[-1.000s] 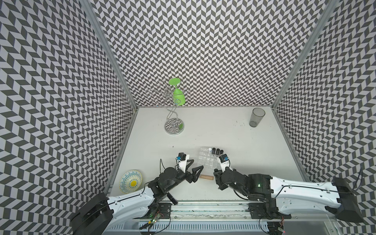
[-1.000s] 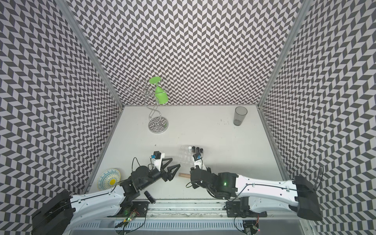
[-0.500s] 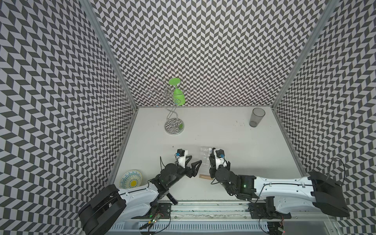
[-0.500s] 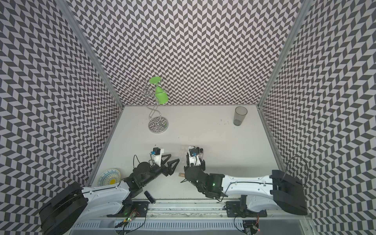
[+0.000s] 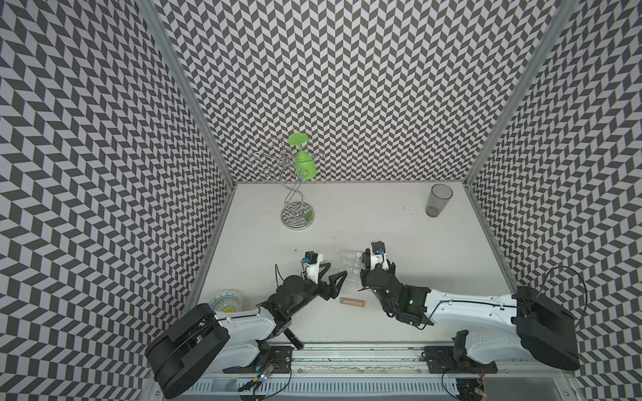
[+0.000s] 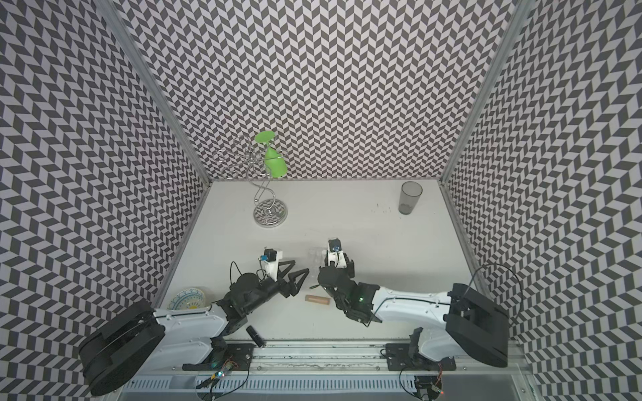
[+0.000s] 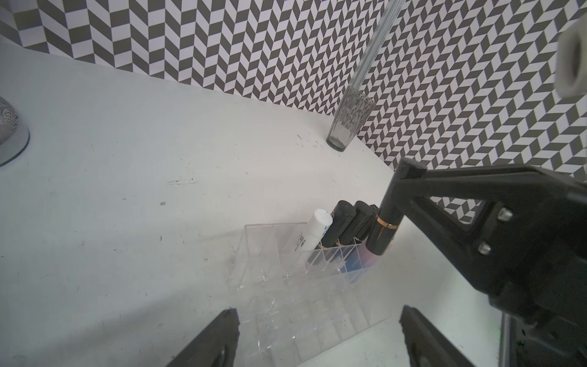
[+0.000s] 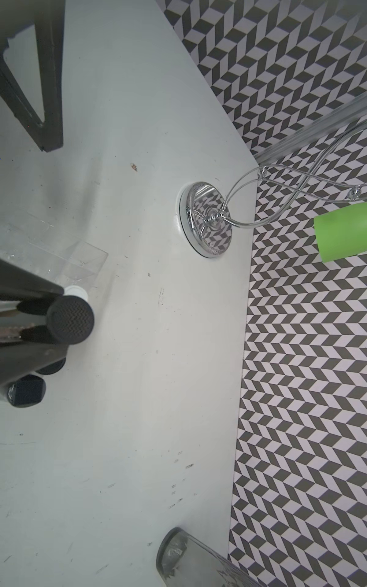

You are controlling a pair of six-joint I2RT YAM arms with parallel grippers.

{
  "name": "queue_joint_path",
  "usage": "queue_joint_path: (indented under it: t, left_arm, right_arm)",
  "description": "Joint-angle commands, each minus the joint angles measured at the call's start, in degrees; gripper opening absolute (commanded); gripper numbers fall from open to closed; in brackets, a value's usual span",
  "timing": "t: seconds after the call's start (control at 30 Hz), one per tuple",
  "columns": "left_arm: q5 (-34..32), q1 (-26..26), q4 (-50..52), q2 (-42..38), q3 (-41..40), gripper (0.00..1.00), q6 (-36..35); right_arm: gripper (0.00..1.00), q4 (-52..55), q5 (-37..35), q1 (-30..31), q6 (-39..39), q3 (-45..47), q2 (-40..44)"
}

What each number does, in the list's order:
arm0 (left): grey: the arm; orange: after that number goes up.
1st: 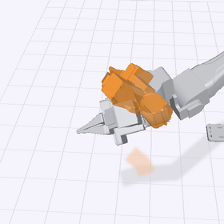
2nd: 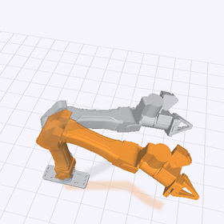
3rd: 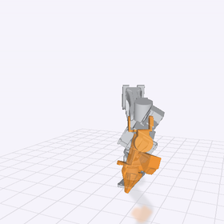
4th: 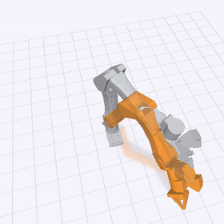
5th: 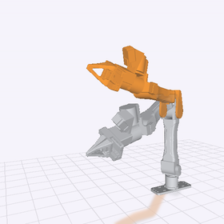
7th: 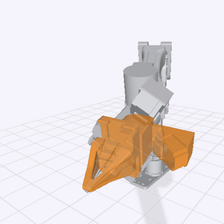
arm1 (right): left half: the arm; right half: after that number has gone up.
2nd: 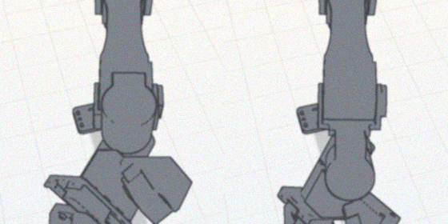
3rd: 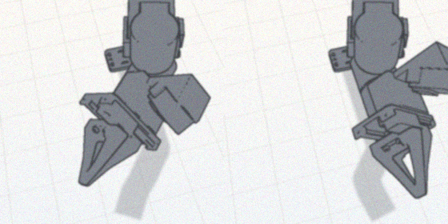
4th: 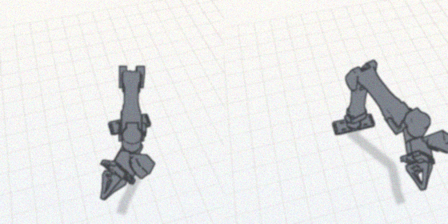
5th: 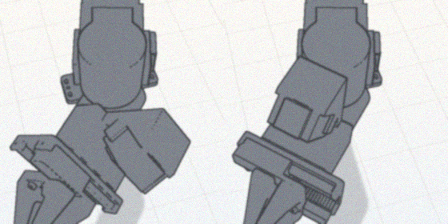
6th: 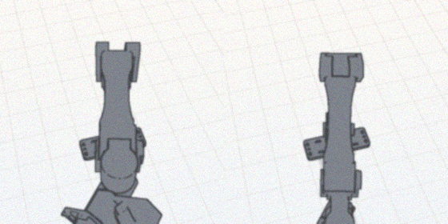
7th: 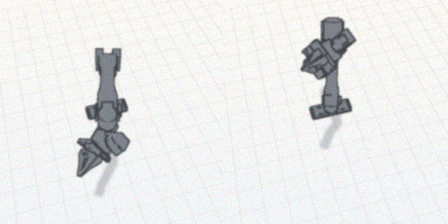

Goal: Arrange the lipsticks in the organizer
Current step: Place the lipstick in the storage box.

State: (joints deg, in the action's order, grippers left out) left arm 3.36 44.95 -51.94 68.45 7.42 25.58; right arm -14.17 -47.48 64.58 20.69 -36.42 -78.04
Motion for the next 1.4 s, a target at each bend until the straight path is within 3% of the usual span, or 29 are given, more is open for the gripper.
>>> queue_joint_path:
  t: [0.0, 0.7, 1.37]
  left_arm:
    - [2.2, -0.4, -2.7, 0.8, 1.3, 0.83, 0.3]
    - [3.0, -0.1, -5.7, 5.4, 1.5, 0.81, 1.0]
    - [2.8, 0.3, -6.8, 6.6, 1.7, 0.81, 1.0]
  right_arm:
    - [0.00, -3.5, 0.6, -0.1, -0.7, 0.6, -1.2]
    - [0.00, -2.6, -0.9, -1.1, -1.3, 1.9, -6.2]
    - [0.00, -15.0, -3.0, -0.8, -5.9, 5.1, -11.9]
